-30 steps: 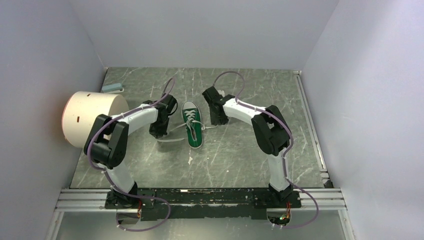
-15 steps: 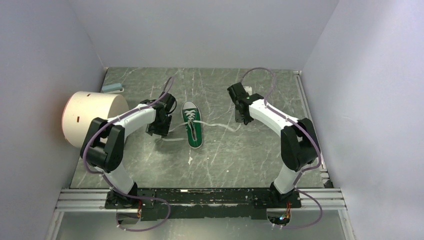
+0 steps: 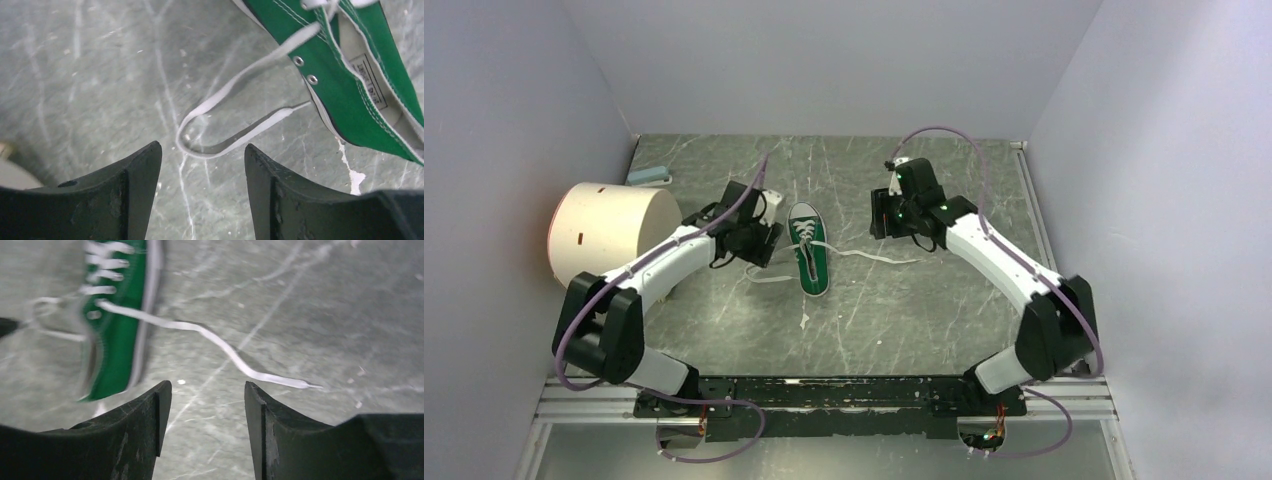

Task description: Tie the shoes

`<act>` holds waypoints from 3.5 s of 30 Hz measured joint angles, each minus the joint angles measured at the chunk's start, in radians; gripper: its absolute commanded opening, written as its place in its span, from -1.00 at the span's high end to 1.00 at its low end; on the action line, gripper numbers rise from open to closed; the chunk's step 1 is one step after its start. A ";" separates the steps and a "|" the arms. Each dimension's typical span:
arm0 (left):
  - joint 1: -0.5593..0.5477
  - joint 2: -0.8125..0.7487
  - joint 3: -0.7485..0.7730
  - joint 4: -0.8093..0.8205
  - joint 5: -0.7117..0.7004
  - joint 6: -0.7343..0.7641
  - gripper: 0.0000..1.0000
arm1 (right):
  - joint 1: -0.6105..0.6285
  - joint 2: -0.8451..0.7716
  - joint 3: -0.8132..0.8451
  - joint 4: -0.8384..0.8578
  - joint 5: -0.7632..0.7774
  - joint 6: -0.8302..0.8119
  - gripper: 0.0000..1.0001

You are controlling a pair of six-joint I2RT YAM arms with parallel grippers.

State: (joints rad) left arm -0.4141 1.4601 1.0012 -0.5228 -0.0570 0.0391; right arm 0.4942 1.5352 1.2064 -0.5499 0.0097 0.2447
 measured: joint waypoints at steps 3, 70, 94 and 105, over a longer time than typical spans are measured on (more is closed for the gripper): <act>0.000 0.002 -0.082 0.096 0.069 0.066 -0.38 | 0.006 -0.105 -0.056 0.086 -0.095 0.001 -0.18; 0.028 0.050 -0.156 0.318 0.463 -0.028 0.90 | 0.043 0.322 -0.109 0.409 -0.446 -0.797 1.00; 0.028 0.113 -0.105 0.491 0.648 -0.129 0.81 | 0.096 0.179 -0.097 0.500 -0.637 -0.560 1.00; 0.057 0.132 -0.132 0.546 0.732 -0.234 0.62 | 0.096 0.182 -0.097 0.524 -0.647 -0.549 1.00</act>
State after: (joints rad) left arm -0.3569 1.5917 0.8688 0.0235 0.6746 -0.1951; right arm 0.5903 1.7172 1.1091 -0.0261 -0.6369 -0.3046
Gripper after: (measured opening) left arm 0.165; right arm 0.008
